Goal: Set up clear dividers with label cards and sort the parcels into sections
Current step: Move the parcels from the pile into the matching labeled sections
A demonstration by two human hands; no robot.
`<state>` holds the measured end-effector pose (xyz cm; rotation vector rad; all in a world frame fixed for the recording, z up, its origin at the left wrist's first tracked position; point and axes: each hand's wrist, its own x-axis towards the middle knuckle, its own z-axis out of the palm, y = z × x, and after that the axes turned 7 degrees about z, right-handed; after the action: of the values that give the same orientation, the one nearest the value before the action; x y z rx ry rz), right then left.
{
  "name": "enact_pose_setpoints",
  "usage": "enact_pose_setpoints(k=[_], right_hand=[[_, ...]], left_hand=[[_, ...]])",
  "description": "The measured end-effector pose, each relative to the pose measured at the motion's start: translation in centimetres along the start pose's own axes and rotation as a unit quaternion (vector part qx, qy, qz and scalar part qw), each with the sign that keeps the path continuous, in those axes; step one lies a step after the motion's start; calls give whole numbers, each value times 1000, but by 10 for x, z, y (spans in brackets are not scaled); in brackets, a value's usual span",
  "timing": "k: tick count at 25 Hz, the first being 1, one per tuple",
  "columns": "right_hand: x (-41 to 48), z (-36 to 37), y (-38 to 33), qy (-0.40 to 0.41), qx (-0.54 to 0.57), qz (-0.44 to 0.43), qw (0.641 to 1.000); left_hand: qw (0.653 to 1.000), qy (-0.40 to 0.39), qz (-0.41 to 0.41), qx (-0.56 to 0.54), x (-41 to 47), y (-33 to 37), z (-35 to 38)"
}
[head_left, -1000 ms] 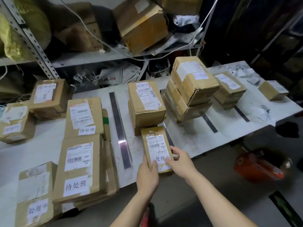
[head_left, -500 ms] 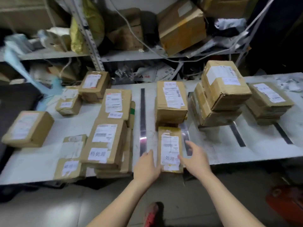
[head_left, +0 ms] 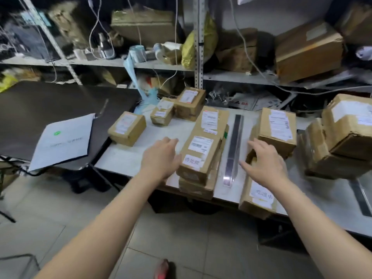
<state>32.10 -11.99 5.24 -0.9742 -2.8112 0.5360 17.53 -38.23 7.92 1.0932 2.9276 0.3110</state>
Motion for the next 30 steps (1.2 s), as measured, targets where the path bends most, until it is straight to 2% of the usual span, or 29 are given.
enact_pose_setpoints(k=[5, 10, 13, 15, 18, 21, 24, 27, 30], right_hand=[[10, 10, -126, 24, -26, -76, 996], [10, 80, -236, -35, 17, -52, 998], [8, 135, -275, -79, 68, -20, 994], [4, 173, -282, -103, 100, 46, 989], [3, 217, -281, -117, 139, 131, 975], [6, 252, -277, -121, 166, 181, 962], [10, 274, -272, -140, 205, 247, 936], [12, 281, -274, -132, 236, 269, 924], [15, 263, -294, -105, 267, 249, 925]], left_hand=[[994, -11, -11, 105, 13, -115, -16], [994, -47, 28, 97, 23, -217, 3], [996, -89, 13, 15, 27, -257, 35], [988, -132, -20, -78, 28, -269, 62], [957, -179, -74, -216, 27, -267, 107], [906, -213, -138, -339, 25, -248, 145], [872, -196, -144, -425, 26, -233, 167], [878, -154, -121, -437, 29, -234, 169], [876, -116, -124, -450, 30, -245, 146]])
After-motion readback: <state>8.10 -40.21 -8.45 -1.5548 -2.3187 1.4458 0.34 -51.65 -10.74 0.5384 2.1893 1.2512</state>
